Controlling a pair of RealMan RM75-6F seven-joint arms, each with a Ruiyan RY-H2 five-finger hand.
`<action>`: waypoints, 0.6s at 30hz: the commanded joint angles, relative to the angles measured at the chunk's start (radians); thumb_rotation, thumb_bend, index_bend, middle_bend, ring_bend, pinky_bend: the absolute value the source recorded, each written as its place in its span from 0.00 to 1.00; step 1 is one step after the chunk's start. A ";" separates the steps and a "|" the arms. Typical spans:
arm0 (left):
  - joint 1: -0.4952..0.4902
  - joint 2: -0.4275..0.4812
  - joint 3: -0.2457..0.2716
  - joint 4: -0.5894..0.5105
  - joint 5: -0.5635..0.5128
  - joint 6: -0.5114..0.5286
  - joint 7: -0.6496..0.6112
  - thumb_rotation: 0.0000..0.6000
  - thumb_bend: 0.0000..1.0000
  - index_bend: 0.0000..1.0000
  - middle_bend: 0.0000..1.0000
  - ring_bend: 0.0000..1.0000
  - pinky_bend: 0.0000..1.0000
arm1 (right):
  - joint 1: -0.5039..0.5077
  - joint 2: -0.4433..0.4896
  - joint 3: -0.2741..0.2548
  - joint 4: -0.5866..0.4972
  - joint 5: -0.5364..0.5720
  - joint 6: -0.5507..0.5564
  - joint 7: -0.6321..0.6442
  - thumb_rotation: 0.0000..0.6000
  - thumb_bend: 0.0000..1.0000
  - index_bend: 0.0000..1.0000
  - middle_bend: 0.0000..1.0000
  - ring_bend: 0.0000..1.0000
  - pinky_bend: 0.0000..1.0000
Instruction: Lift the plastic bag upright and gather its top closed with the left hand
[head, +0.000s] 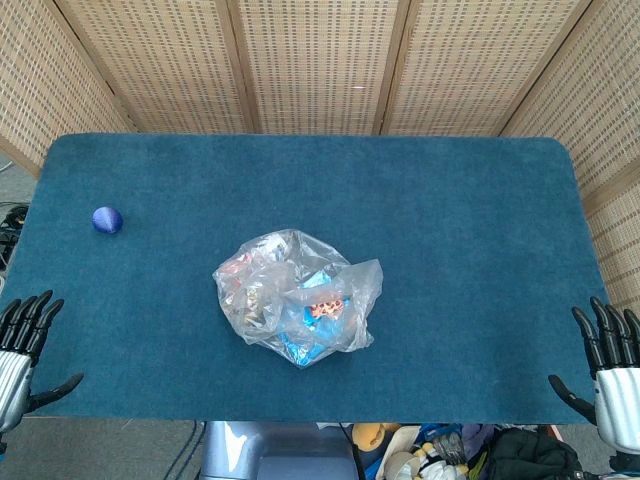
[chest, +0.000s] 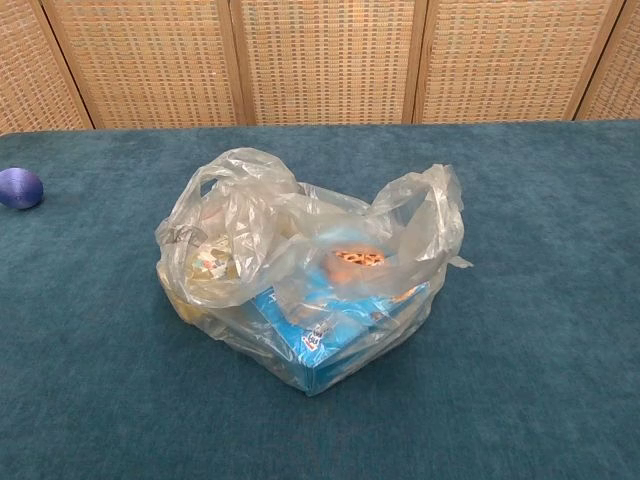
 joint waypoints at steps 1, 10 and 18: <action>0.000 -0.002 0.000 0.002 0.003 0.001 0.005 1.00 0.03 0.00 0.00 0.00 0.00 | 0.003 0.000 0.001 0.005 0.003 -0.009 0.008 1.00 0.00 0.00 0.00 0.00 0.00; -0.001 0.004 -0.007 -0.005 -0.014 -0.001 -0.015 1.00 0.04 0.00 0.00 0.00 0.00 | 0.098 -0.015 -0.003 0.126 -0.163 -0.060 0.025 1.00 0.00 0.00 0.00 0.00 0.00; -0.016 0.011 -0.027 -0.009 -0.053 -0.025 -0.036 1.00 0.04 0.00 0.00 0.00 0.00 | 0.351 -0.079 0.020 0.150 -0.301 -0.260 0.195 1.00 0.00 0.00 0.00 0.00 0.00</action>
